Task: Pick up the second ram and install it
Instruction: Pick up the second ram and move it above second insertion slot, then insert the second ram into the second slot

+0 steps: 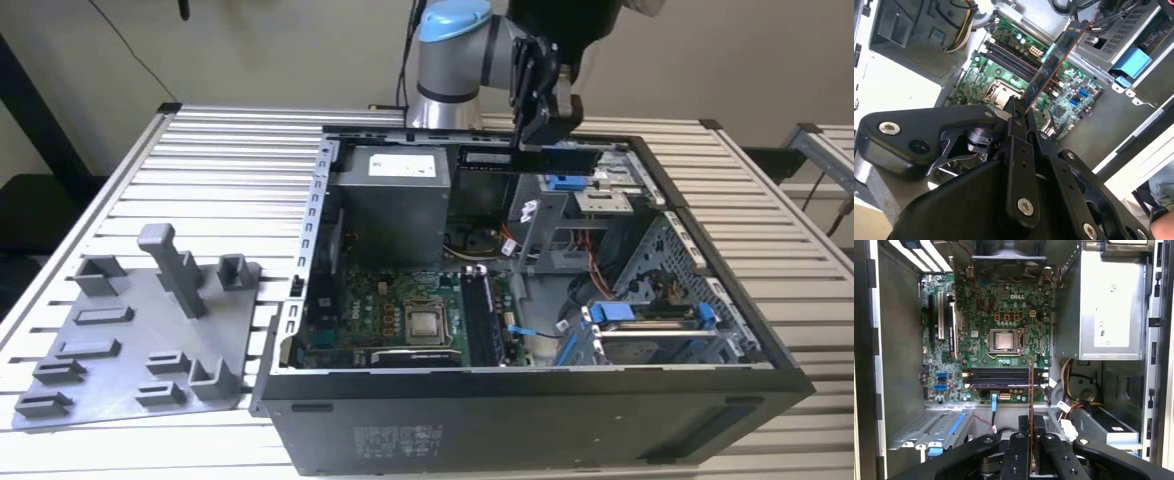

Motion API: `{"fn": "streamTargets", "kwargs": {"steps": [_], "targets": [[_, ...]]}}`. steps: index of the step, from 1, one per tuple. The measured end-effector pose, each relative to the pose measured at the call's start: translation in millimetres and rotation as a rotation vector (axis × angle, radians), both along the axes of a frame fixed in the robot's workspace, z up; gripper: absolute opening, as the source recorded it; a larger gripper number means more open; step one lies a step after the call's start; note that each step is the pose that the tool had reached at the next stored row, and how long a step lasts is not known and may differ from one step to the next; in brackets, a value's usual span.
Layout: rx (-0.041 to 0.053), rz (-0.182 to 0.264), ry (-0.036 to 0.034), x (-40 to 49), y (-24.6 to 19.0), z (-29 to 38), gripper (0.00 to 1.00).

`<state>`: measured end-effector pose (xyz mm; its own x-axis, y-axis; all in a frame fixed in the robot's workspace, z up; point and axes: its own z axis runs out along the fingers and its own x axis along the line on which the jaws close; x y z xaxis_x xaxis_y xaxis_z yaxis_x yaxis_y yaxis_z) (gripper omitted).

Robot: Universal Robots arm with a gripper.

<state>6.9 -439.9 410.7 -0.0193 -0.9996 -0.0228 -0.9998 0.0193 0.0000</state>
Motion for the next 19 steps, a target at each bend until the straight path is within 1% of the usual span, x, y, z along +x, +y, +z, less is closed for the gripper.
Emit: {"fn": "streamTargets", "kwargs": {"steps": [2, 5, 7, 19], "targets": [[0.0, 0.0, 0.0, -0.8, 5.3, -1.5, 0.14], [0.0001, 0.001, 0.0, -1.6, 12.2, -3.8, 0.14], [0.0001, 0.001, 0.0, -2.0, 14.5, -4.4, 0.14], [-0.0022, 0.001, 0.0, -2.0, 14.6, -4.4, 0.14]]}}
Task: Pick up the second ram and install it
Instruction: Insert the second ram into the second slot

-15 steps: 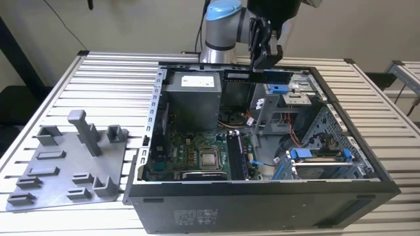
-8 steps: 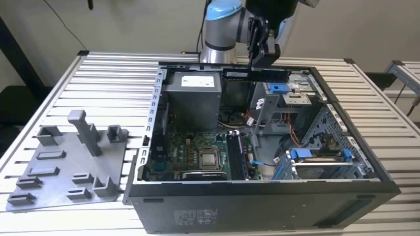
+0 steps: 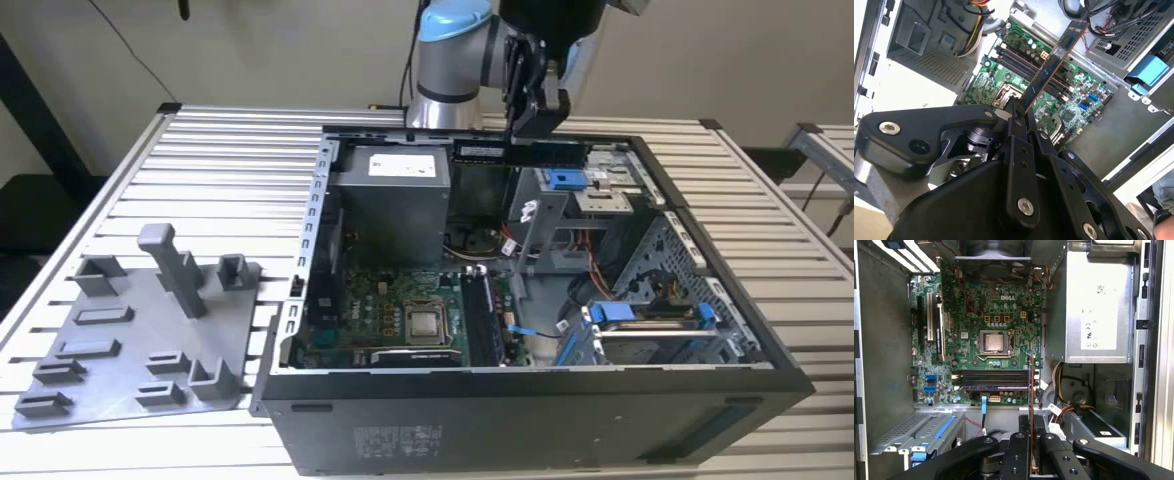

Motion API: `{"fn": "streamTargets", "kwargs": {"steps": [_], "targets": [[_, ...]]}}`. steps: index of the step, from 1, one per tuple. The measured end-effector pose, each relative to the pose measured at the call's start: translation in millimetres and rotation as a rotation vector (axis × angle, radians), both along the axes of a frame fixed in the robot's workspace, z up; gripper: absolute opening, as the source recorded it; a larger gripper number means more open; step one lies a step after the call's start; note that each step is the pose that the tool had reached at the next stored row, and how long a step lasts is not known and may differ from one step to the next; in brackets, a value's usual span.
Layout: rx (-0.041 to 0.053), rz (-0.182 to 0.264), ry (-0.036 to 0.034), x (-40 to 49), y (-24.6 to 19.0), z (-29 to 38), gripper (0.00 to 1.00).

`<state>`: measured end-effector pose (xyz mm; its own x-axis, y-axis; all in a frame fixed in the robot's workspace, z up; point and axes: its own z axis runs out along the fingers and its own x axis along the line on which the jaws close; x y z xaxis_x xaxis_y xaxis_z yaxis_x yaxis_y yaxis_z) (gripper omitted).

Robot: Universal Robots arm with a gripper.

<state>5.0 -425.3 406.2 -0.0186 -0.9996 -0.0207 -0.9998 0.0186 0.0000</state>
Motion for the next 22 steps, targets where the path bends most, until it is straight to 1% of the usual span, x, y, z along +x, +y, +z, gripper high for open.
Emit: {"fn": "streamTargets", "kwargs": {"steps": [4, 9, 15, 22], "targets": [[0.0, -0.006, 0.0, 0.0, 0.0, 0.0, 0.14], [-0.0001, -0.035, 0.0, 0.0, 0.0, 0.0, 0.14], [-0.0001, -0.092, 0.0, 0.0, 0.0, -0.1, 0.14], [0.0, -0.171, 0.0, 0.0, 0.0, -0.2, 0.14]]}}
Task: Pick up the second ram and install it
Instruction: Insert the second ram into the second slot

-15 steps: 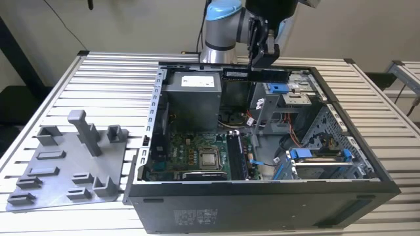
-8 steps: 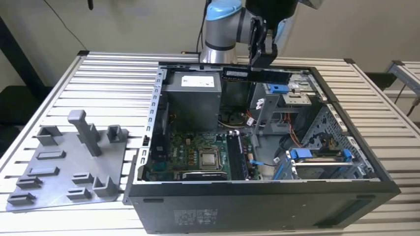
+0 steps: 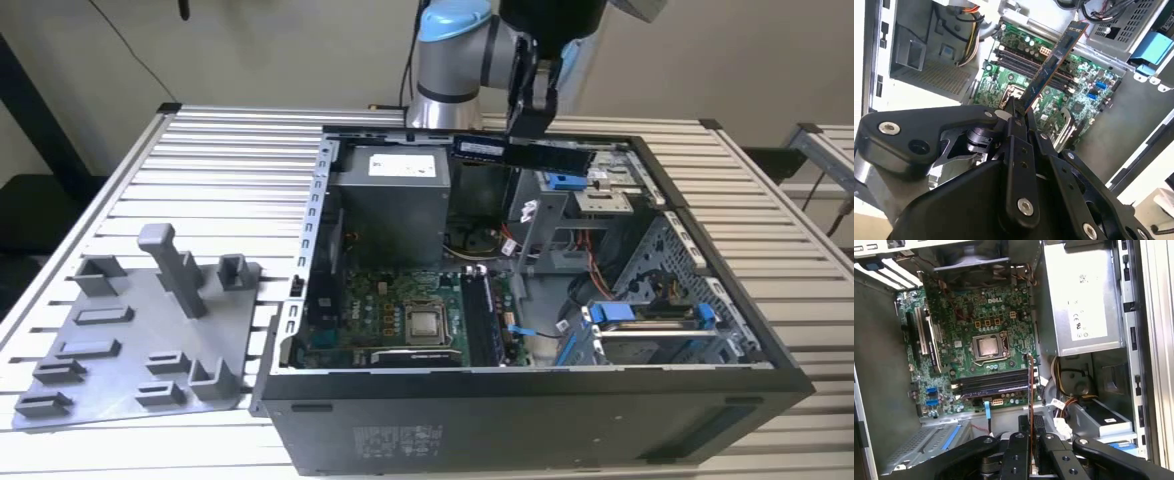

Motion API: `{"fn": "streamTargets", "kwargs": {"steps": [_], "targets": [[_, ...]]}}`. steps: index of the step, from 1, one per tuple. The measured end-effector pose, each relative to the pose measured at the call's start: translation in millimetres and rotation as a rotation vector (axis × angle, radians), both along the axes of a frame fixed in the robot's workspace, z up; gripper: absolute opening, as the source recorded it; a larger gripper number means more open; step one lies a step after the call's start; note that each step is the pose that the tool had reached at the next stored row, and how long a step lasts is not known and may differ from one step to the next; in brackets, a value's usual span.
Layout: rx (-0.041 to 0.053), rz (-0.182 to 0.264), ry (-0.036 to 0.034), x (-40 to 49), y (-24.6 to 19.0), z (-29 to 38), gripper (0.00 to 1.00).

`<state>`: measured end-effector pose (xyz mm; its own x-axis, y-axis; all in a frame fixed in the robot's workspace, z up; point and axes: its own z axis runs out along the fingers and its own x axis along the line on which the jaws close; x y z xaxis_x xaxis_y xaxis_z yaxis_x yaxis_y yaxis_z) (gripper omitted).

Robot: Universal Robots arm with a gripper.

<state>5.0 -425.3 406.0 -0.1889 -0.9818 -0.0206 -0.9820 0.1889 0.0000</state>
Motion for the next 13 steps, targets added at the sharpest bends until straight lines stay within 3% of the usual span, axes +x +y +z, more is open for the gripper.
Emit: {"fn": "streamTargets", "kwargs": {"steps": [13], "targets": [[0.0, -0.179, 0.0, 0.0, 0.0, -0.5, 0.14]]}}
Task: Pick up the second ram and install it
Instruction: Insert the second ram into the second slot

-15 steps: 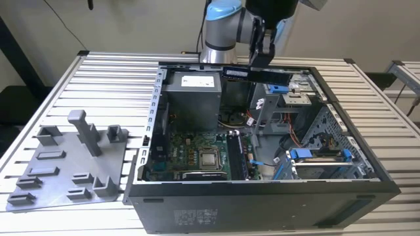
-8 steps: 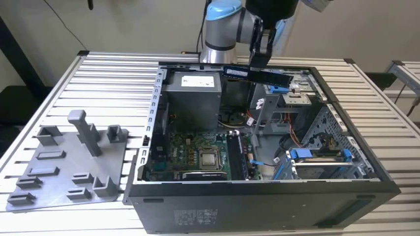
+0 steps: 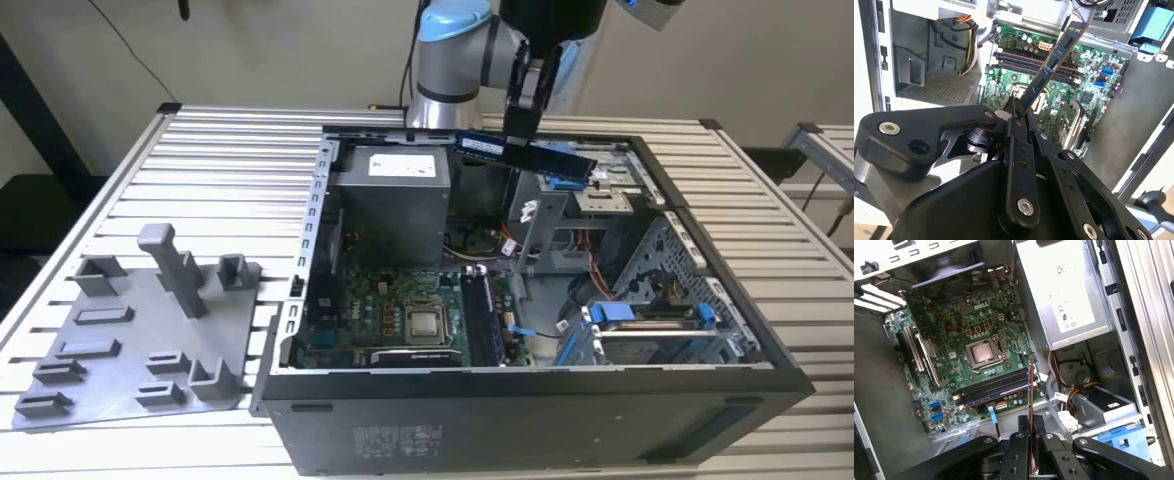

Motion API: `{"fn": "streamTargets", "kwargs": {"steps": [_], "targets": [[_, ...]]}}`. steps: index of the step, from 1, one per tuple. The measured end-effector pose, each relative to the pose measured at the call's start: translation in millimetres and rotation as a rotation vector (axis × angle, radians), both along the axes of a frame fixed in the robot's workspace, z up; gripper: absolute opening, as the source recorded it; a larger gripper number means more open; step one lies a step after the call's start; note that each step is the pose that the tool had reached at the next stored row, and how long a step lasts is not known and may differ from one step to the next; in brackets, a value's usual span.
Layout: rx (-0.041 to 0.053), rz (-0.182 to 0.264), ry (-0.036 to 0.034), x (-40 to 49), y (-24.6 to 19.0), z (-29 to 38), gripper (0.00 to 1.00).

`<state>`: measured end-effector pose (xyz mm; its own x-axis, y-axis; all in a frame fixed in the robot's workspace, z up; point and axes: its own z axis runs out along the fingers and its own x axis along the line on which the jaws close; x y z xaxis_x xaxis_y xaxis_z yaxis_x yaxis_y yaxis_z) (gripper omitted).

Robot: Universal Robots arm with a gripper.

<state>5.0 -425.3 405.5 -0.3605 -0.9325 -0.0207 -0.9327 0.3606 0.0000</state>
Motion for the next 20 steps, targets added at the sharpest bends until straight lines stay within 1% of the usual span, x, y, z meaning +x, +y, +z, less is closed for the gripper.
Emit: {"fn": "streamTargets", "kwargs": {"steps": [14, 20], "targets": [[0.0, -0.203, 0.0, 0.0, 0.0, -2.1, 0.14], [0.0001, -0.264, 0.0, 0.0, -1.3, -3.6, 0.14]]}}
